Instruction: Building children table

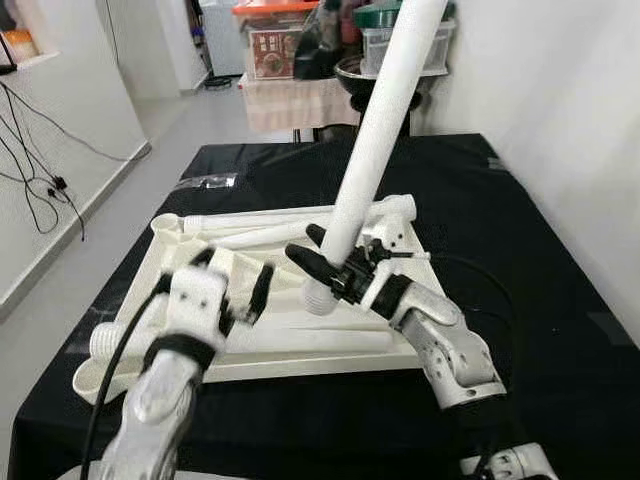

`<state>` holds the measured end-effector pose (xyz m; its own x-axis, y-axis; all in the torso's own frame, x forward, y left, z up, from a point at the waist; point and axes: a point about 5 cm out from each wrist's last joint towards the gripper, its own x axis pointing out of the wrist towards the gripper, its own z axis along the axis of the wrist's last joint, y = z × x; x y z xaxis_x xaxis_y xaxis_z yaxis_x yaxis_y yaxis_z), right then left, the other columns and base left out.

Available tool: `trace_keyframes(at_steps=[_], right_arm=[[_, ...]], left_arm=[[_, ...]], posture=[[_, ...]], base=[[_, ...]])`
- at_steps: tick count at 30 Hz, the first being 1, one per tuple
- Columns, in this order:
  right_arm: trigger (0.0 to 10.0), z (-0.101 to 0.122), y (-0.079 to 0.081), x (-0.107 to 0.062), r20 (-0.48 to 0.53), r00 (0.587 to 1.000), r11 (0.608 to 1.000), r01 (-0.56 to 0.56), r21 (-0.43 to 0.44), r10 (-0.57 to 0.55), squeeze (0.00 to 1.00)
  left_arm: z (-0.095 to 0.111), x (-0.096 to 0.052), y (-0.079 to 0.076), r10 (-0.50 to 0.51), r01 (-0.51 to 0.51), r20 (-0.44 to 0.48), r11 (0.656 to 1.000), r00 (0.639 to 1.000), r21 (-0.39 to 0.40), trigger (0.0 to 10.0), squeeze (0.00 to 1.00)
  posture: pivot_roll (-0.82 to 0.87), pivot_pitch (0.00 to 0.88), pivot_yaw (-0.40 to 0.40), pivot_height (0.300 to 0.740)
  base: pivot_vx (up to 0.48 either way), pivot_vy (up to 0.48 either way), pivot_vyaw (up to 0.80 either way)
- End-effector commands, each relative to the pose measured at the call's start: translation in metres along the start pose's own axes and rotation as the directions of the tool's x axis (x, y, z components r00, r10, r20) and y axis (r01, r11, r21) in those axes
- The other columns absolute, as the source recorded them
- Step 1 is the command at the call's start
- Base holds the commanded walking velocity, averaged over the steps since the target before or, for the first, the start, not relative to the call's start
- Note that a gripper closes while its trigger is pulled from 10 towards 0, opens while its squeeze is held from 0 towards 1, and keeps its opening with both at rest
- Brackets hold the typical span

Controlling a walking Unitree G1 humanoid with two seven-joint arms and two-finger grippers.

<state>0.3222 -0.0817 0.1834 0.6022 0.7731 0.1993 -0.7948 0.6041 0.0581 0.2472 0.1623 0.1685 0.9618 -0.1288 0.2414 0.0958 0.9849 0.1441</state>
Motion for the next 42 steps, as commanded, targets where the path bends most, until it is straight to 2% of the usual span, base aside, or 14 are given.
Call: trace_keyframes(at_steps=[1,4,8,17,21,28,30,32,33,36,37,39,42], right_arm=[[10.0,-0.001,0.003,0.001,-0.001,1.0,1.0,0.0,-0.019,0.0,0.0],[10.0,-0.002,0.003,0.002,-0.006,1.0,1.0,0.005,-0.025,-0.005,0.0],[10.0,-0.002,0.003,0.002,-0.009,1.0,1.0,0.002,-0.027,-0.002,0.0],[10.0,0.0,0.005,0.002,-0.013,1.0,0.999,-0.008,-0.037,0.008,0.0],[10.0,0.001,0.006,0.001,-0.019,0.999,0.998,-0.03,-0.047,0.029,0.0],[10.0,0.004,0.009,-0.003,-0.034,0.994,0.994,-0.102,-0.044,0.1,0.0],[10.0,0.005,0.01,-0.005,-0.047,0.99,0.99,-0.135,-0.047,0.133,0.0],[10.0,0.005,0.01,-0.013,-0.092,0.974,0.976,-0.214,-0.048,0.209,0.0],[10.0,0.005,0.01,-0.013,-0.092,0.974,0.976,-0.214,-0.048,0.209,0.0],[10.0,0.001,0.006,-0.03,-0.172,0.927,0.936,-0.348,-0.057,0.334,0.0],[10.0,0.001,0.006,-0.03,-0.172,0.927,0.936,-0.348,-0.057,0.334,0.0],[10.0,0.006,-0.001,-0.035,-0.194,0.895,0.908,-0.417,-0.042,0.402,0.0],[10.0,0.011,-0.008,-0.034,-0.203,0.887,0.901,-0.431,-0.043,0.414,0.0]], left_arm=[[-0.004,-0.007,0.01,0.053,-0.053,-0.035,0.999,0.998,0.005,10.0,0.0],[-0.015,-0.021,0.011,0.07,-0.073,-0.107,0.997,0.992,-0.031,10.0,0.0],[-0.018,-0.027,0.009,0.071,-0.08,-0.13,0.995,0.989,-0.065,10.0,0.0],[-0.018,-0.031,0.006,0.075,-0.09,-0.15,0.991,0.986,-0.097,10.0,0.0],[-0.018,-0.032,-0.001,0.004,-0.017,-0.15,0.996,0.989,-0.083,10.0,0.0],[-0.016,-0.036,-0.006,-0.039,0.021,-0.151,0.993,0.988,-0.118,10.0,0.0],[-0.016,-0.037,-0.008,-0.064,0.044,-0.156,0.991,0.986,-0.128,10.0,0.0],[-0.017,-0.043,-0.019,-0.179,0.153,-0.18,0.977,0.967,-0.147,10.0,0.0],[-0.017,-0.043,-0.019,-0.179,0.153,-0.18,0.977,0.967,-0.147,10.0,0.0],[-0.021,-0.059,-0.032,-0.305,0.274,-0.236,0.949,0.923,-0.158,10.0,0.0],[-0.021,-0.059,-0.032,-0.305,0.274,-0.236,0.949,0.923,-0.158,10.0,0.0],[-0.023,-0.072,-0.04,-0.366,0.326,-0.272,0.928,0.89,-0.183,10.0,0.0],[-0.023,-0.076,-0.042,-0.373,0.329,-0.275,0.924,0.886,-0.194,10.0,0.0]], posture=[[-0.07,0.01,0.069,0.74],[-0.07,0.012,0.066,0.74],[-0.06,0.017,0.062,0.74],[-0.06,0.024,0.064,0.74],[-0.06,0.026,0.062,0.74],[-0.06,0.026,0.065,0.74],[-0.06,0.026,0.065,0.74],[-0.06,0.028,0.061,0.74],[-0.06,0.028,0.061,0.74],[-0.05,0.034,0.058,0.74],[-0.05,0.034,0.058,0.74],[-0.04,0.039,0.054,0.74],[-0.04,0.044,0.05,0.74]], base=[[0.0,0.0,0.0],[0.0,0.0,0.0],[0.0,-0.256,0.0],[0.0,-0.469,0.0],[0.0,-0.194,0.0],[0.0,0.0,0.0],[0.0,0.0,0.0],[0.0,0.0,0.0],[0.0,0.0,0.0],[0.0,0.0,0.0],[0.0,0.0,0.0],[0.0,0.0,0.0],[0.0,0.0,0.0]])
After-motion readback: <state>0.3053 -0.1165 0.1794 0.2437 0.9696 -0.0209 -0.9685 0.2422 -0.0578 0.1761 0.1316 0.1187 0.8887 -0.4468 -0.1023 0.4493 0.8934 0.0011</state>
